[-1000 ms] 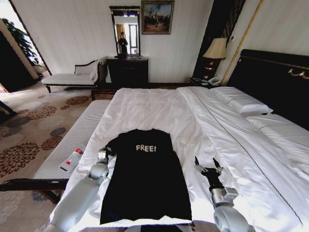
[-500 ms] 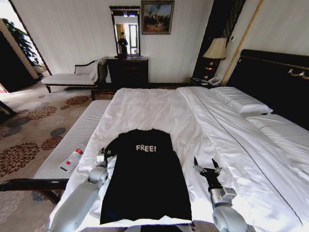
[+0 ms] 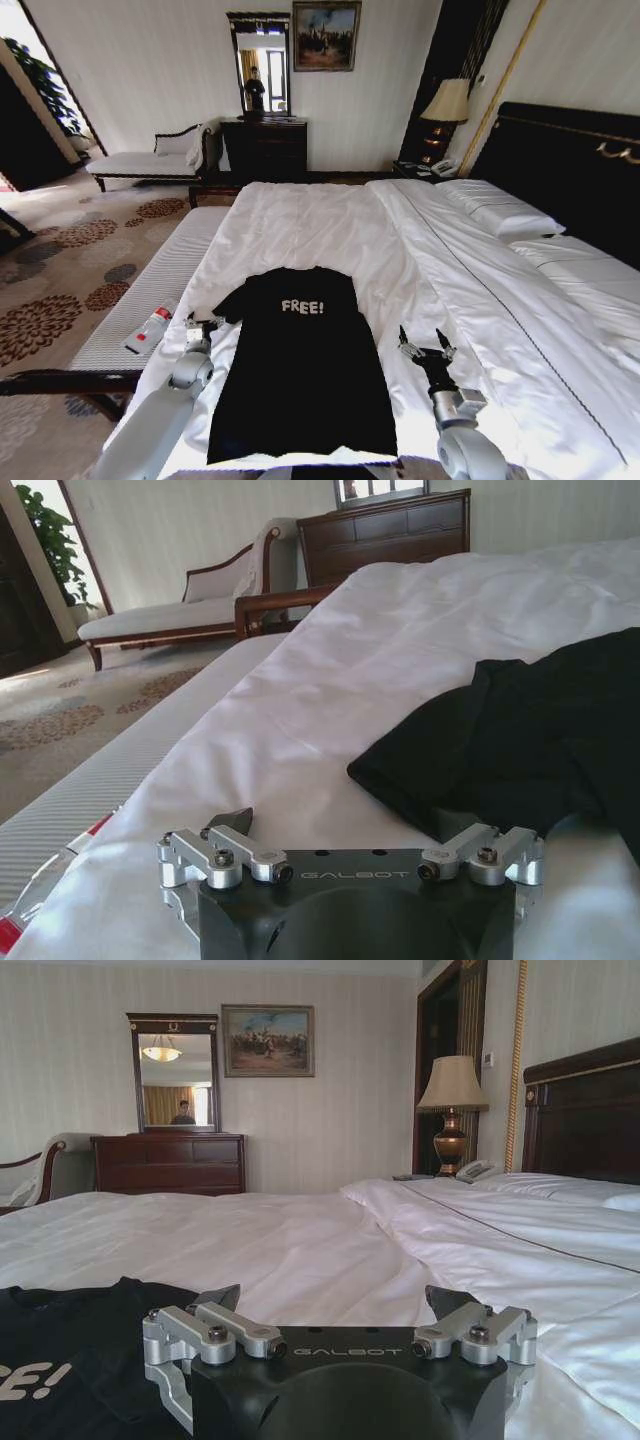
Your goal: Fold the clothes on the bed.
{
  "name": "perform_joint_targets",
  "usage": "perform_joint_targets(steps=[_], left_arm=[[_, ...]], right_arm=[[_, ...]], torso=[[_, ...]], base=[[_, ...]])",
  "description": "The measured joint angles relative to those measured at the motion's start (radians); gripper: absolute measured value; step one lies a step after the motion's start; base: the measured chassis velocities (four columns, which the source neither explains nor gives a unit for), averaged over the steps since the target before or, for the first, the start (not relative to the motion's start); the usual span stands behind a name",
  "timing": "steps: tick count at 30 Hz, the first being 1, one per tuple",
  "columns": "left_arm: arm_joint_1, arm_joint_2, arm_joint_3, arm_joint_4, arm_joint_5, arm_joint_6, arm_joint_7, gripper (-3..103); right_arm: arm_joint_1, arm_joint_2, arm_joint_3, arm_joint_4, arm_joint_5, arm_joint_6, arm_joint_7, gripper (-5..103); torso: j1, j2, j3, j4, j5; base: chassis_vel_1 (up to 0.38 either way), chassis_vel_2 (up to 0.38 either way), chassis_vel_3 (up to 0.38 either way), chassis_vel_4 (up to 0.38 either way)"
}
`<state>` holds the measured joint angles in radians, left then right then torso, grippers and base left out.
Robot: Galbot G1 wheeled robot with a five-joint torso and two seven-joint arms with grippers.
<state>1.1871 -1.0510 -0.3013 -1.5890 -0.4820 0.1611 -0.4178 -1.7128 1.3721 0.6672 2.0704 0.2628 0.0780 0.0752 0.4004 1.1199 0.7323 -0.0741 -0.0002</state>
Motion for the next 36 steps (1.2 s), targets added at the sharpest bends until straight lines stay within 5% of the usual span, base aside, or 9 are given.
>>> perform_joint_targets(steps=[8, 12, 23, 24, 30, 34, 36], left_arm=[[-0.014, -0.022, 0.012, -0.004, -0.01, -0.075, 0.066, 97], [-0.041, -0.025, 0.017, -0.009, -0.045, -0.081, 0.067, 77], [-0.066, -0.026, 0.031, 0.006, -0.068, -0.08, 0.067, 44], [-0.064, -0.026, 0.027, 0.005, -0.069, -0.08, 0.067, 34], [-0.056, -0.026, 0.011, 0.002, -0.072, -0.08, 0.066, 51], [-0.058, -0.03, 0.001, 0.018, -0.072, -0.082, 0.066, 72], [-0.061, -0.031, 0.002, 0.023, -0.072, -0.082, 0.066, 72]], right_arm=[[-0.001, 0.003, -0.011, -0.004, -0.015, -0.001, 0.0, 100], [-0.002, 0.003, -0.005, -0.005, -0.016, -0.001, 0.0, 100], [-0.005, 0.003, 0.004, -0.004, -0.014, -0.005, 0.001, 100], [-0.006, 0.004, 0.007, -0.003, -0.014, -0.006, 0.001, 100], [-0.005, 0.001, 0.012, -0.001, -0.013, -0.007, 0.001, 100], [-0.006, 0.001, 0.012, -0.001, -0.012, -0.009, 0.002, 100], [-0.006, 0.001, 0.012, 0.0, -0.011, -0.009, 0.002, 100]], torso=[[0.0, 0.0, 0.0, -0.0004, 0.0001], [0.0, 0.0, 0.0, -0.0004, 0.0002], [0.0, 0.0, 0.0, -0.0003, 0.0001], [0.0, 0.0, 0.0, -0.0003, 0.0], [0.0, 0.0, 0.0, -0.0002, 0.0], [0.0, 0.0, 0.0, -0.0002, 0.0], [0.0, 0.0, 0.0, -0.0002, 0.0001]], base=[[0.0, 0.0, 0.0, 0.0], [0.0, 0.0, 0.0, 0.0], [0.0, 0.0, 0.0, 0.0], [0.0, 0.0, 0.0, 0.0], [0.0, 0.0, 0.0, 0.0], [0.0, 0.0, 0.0, 0.0], [0.0, 0.0, 0.0, 0.0]])
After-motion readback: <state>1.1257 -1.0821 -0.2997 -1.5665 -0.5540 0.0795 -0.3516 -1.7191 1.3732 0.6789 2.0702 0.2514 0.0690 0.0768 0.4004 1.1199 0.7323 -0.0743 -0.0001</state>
